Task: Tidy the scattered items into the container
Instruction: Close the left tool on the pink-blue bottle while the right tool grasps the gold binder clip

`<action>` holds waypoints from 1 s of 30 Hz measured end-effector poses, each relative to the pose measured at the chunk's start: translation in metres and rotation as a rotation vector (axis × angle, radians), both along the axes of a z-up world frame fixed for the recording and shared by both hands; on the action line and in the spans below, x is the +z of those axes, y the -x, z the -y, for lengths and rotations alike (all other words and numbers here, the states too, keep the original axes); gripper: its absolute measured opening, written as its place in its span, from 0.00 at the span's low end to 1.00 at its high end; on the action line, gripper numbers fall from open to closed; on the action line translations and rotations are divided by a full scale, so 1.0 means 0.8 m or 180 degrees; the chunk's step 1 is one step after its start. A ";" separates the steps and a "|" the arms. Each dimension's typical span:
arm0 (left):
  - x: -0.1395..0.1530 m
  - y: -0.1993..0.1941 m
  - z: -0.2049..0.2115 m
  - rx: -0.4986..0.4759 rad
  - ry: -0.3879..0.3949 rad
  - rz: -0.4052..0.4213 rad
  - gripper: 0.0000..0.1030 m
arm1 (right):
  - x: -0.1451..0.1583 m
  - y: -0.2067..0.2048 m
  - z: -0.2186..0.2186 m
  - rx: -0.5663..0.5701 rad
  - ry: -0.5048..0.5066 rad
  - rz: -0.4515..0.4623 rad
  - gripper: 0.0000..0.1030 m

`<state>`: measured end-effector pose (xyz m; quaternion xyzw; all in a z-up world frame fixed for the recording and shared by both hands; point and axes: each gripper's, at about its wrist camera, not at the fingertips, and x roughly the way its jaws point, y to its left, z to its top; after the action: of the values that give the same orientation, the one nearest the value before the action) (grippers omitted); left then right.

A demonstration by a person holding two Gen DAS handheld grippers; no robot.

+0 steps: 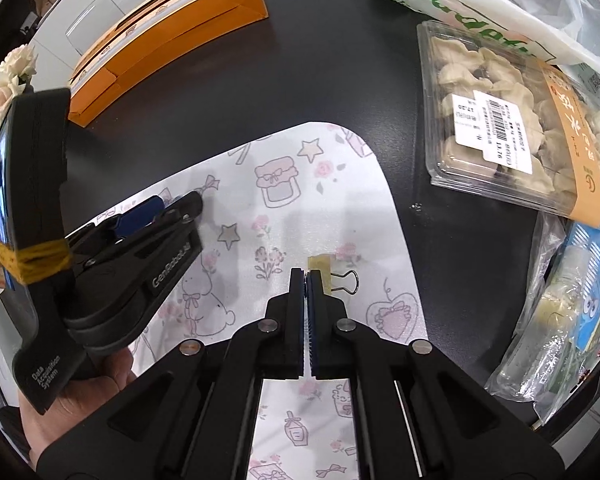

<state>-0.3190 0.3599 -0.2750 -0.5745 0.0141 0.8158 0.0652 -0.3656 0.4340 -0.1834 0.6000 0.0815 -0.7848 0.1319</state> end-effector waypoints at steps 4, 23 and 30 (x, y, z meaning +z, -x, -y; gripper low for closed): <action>0.000 -0.008 0.007 -0.0081 -0.0052 0.0012 0.31 | 0.000 -0.006 0.007 0.0042 -0.0022 -0.0008 0.02; 0.005 -0.093 0.047 -0.0288 -0.0107 -0.0033 0.19 | 0.005 0.033 0.029 0.0196 -0.0079 -0.0007 0.02; 0.008 -0.101 0.070 -0.0229 -0.0376 -0.0027 0.19 | 0.005 0.032 0.030 0.0209 -0.0052 -0.0032 0.05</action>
<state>-0.2381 0.3041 -0.2682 -0.5653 -0.0131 0.8148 0.1283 -0.3915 0.4104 -0.1791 0.5941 0.1082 -0.7824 0.1523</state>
